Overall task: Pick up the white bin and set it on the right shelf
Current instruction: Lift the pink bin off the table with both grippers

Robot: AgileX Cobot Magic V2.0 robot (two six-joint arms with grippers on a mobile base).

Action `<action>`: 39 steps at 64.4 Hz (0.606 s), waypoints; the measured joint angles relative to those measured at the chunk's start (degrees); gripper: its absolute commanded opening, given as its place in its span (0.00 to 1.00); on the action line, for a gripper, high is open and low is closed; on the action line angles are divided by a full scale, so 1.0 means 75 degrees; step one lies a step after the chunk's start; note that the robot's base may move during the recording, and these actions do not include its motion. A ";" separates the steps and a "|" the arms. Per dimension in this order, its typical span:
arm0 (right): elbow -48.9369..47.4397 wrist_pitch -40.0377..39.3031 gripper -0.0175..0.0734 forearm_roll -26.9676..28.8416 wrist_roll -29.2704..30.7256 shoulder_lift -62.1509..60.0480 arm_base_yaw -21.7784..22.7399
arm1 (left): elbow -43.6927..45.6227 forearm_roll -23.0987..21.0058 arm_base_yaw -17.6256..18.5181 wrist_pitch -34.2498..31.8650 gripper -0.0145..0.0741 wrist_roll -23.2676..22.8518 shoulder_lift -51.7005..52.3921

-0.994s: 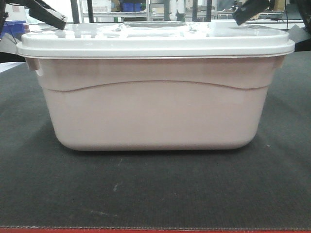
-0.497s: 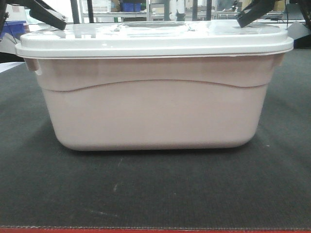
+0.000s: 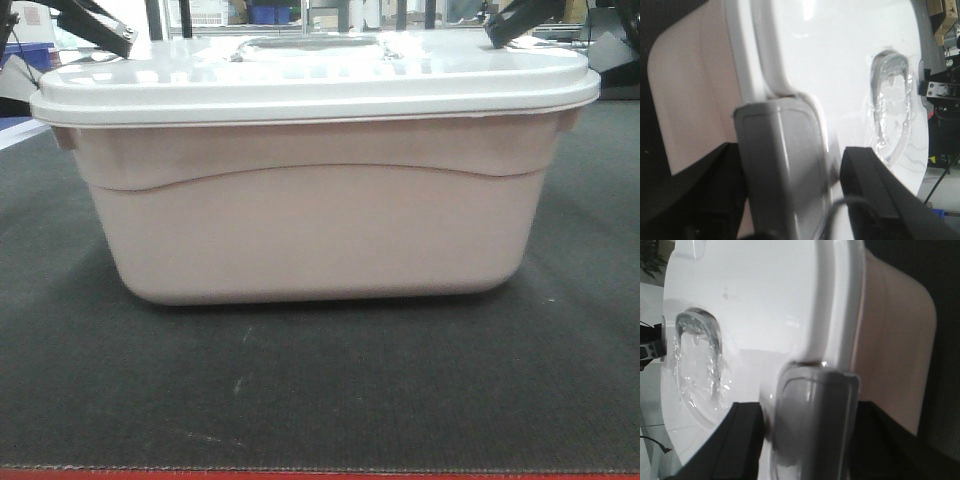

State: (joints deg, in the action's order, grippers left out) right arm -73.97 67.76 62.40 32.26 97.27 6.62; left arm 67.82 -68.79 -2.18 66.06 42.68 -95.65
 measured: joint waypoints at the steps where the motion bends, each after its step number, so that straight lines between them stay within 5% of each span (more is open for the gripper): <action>1: -0.0011 0.0000 0.62 0.0000 0.0000 0.0000 0.0000 | 0.0028 -0.0001 0.0000 0.0000 0.46 0.0000 0.0000; 39: -0.0051 0.0000 0.62 -0.0014 0.0140 -0.0139 0.0000 | 0.0165 0.0097 0.0000 0.0065 0.44 0.0000 -0.0014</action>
State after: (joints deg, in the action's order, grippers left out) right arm -74.35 67.76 62.29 33.32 96.23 6.62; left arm 69.06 -68.06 -2.18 66.55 42.68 -95.75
